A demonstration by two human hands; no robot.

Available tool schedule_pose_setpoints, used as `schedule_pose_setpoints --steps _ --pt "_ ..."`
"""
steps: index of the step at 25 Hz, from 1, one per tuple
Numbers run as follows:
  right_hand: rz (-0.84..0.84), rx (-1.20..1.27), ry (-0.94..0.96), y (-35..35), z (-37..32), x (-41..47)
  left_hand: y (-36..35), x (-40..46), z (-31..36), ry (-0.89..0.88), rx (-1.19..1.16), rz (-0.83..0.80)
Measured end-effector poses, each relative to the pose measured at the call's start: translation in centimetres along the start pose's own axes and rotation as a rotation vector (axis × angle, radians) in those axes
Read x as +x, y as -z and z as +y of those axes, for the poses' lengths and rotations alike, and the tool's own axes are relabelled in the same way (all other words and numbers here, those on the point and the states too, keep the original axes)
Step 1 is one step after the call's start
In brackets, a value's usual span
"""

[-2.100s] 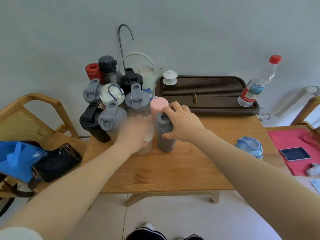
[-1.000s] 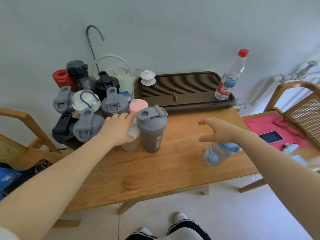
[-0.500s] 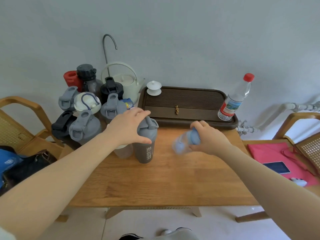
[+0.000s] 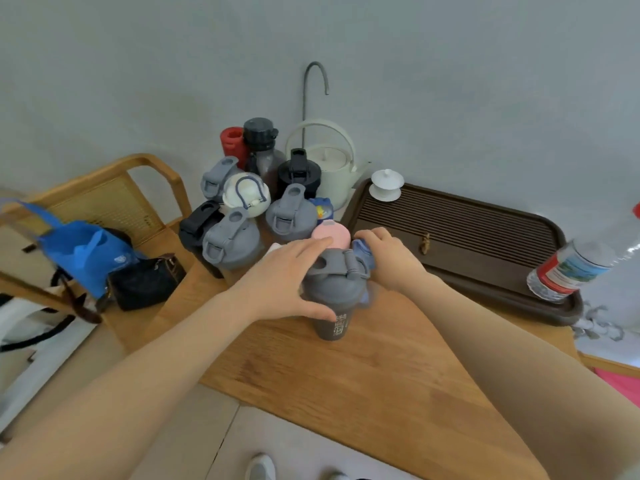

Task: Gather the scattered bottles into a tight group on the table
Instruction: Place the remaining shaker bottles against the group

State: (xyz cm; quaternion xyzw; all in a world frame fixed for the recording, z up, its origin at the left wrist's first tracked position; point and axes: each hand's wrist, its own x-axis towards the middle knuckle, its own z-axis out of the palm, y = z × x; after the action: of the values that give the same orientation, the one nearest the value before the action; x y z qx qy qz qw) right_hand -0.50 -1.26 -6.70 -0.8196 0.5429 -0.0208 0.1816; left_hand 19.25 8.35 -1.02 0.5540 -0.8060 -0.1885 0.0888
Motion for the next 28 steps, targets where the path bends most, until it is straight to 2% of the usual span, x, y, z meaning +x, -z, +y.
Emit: schedule_pose_setpoints --steps 2,3,5,7,8,11,13,17,22,28 --pt "-0.067 -0.027 0.035 0.9 0.4 -0.3 0.1 -1.1 -1.7 0.084 0.011 0.033" --pt "-0.077 0.008 0.08 1.8 0.4 -1.0 -0.1 -1.5 -2.5 0.12 0.101 0.029" --pt "-0.031 0.25 0.221 4.4 -0.4 -2.8 -0.9 -1.7 -3.7 0.137 0.373 -0.02" --pt "-0.049 0.424 0.331 6.3 -2.7 -4.8 -1.9 -1.0 -4.0 0.14 0.518 -0.04" --pt "-0.082 0.37 0.368 6.6 -4.0 -5.6 -2.2 -0.4 -3.9 0.152 0.529 -0.033" --pt "-0.124 -0.022 0.413 4.3 -6.5 -5.9 -2.5 1.2 -3.6 0.2 0.5 -0.023" --pt "-0.086 -0.192 0.391 2.7 -6.6 -5.5 -2.8 1.4 -3.3 0.224 0.533 -0.007" --pt "0.03 -0.248 0.176 2.2 -6.3 -5.3 -2.7 1.2 -3.0 0.31 0.555 0.073" --pt "0.049 -0.086 0.114 2.2 -6.3 -5.8 -1.9 1.5 -3.1 0.275 0.49 -0.104" --pt "0.069 -0.009 -0.041 1.0 -7.5 -9.2 -2.3 2.3 -2.7 0.228 0.393 -0.048"
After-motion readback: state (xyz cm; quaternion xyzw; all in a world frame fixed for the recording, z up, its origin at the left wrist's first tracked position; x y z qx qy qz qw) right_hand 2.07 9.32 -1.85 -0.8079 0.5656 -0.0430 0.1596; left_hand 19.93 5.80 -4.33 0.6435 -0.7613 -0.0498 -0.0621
